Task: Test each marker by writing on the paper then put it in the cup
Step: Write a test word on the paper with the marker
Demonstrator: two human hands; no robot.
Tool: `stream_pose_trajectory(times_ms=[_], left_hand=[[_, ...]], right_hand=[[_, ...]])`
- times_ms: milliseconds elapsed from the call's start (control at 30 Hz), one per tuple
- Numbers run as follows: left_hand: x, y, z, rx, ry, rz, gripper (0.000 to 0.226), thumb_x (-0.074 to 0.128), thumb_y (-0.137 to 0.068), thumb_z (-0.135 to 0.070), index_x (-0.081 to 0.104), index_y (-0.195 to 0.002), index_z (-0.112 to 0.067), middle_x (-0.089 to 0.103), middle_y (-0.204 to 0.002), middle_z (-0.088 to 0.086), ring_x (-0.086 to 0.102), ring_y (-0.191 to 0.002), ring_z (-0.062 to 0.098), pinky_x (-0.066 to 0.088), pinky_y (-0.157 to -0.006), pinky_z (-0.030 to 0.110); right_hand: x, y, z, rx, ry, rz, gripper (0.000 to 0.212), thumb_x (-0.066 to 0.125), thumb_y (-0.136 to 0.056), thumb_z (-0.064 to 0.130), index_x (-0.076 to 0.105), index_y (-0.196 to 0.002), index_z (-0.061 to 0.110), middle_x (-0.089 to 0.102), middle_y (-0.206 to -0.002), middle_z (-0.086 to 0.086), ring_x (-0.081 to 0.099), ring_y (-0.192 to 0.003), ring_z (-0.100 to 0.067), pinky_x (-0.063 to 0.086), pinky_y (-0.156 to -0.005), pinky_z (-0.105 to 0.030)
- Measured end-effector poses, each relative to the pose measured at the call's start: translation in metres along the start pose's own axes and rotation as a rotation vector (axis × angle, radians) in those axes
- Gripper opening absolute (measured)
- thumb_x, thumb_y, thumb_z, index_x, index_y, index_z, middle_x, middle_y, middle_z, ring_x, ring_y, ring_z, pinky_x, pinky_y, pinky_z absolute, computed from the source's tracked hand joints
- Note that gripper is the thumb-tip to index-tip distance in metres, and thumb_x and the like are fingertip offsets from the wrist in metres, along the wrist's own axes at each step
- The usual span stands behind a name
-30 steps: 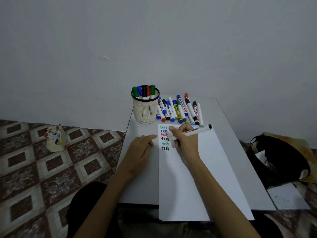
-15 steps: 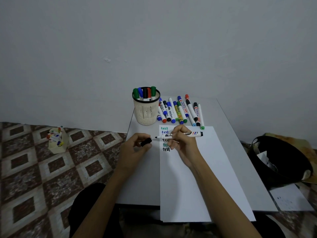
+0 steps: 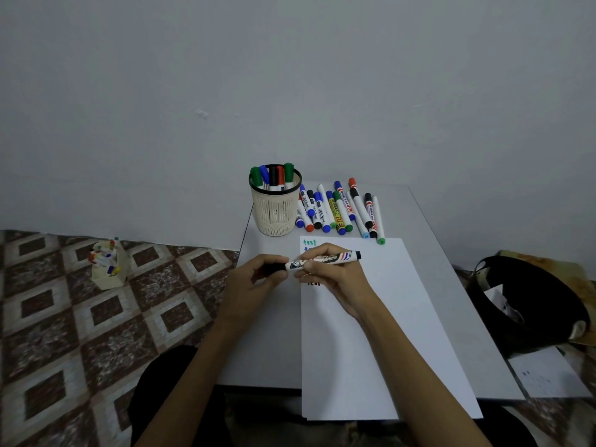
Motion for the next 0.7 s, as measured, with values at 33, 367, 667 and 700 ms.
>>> stream_pose_trajectory(times_ms=[33, 367, 667, 700], left_hand=[[0.000, 0.001, -0.001, 0.005, 0.016, -0.011, 0.028, 0.067, -0.081, -0.005, 0.065, -0.097, -0.028, 0.068, -0.096, -0.021, 0.064, -0.092, 0.003, 0.049, -0.082, 0.014], [-0.007, 0.002, -0.002, -0.044, 0.064, -0.124, 0.025, 0.069, -0.079, -0.003, 0.069, -0.095, -0.022, 0.071, -0.094, -0.012, 0.065, -0.091, 0.004, 0.049, -0.082, 0.014], [-0.008, 0.002, -0.010, 0.155, -0.191, -0.128, 0.024, 0.073, -0.074, -0.001, 0.071, -0.096, -0.012, 0.069, -0.093, -0.008, 0.063, -0.088, -0.001, 0.048, -0.082, 0.012], [-0.008, 0.002, -0.012, 0.186, -0.217, -0.134, 0.024, 0.073, -0.073, -0.001, 0.071, -0.096, -0.010, 0.068, -0.093, -0.007, 0.063, -0.088, -0.002, 0.048, -0.082, 0.012]], right_hand=[[0.001, 0.000, -0.001, 0.019, -0.048, 0.017, 0.012, 0.061, -0.085, -0.002, 0.069, -0.093, -0.002, 0.069, -0.096, -0.024, 0.070, -0.082, -0.034, 0.059, -0.071, -0.035], [-0.019, -0.001, 0.008, 0.026, 0.017, -0.116, 0.015, 0.071, -0.077, -0.003, 0.063, -0.090, -0.005, 0.067, -0.081, -0.028, 0.069, -0.063, -0.032, 0.060, -0.059, -0.034], [-0.019, -0.002, 0.008, 0.008, 0.117, 0.057, 0.009, 0.072, -0.077, 0.002, 0.063, -0.077, 0.001, 0.067, -0.072, -0.025, 0.063, -0.046, -0.025, 0.052, -0.044, -0.027], [-0.017, -0.002, 0.008, 0.014, 0.119, 0.074, 0.009, 0.071, -0.078, 0.003, 0.063, -0.076, 0.002, 0.067, -0.071, -0.024, 0.062, -0.045, -0.025, 0.051, -0.044, -0.026]])
Point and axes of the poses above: each hand's wrist, its own y-axis away from the middle knuckle, its own x-axis out of the palm, z = x × y, the point moved 5 cm from there along -y, towards the middle knuckle
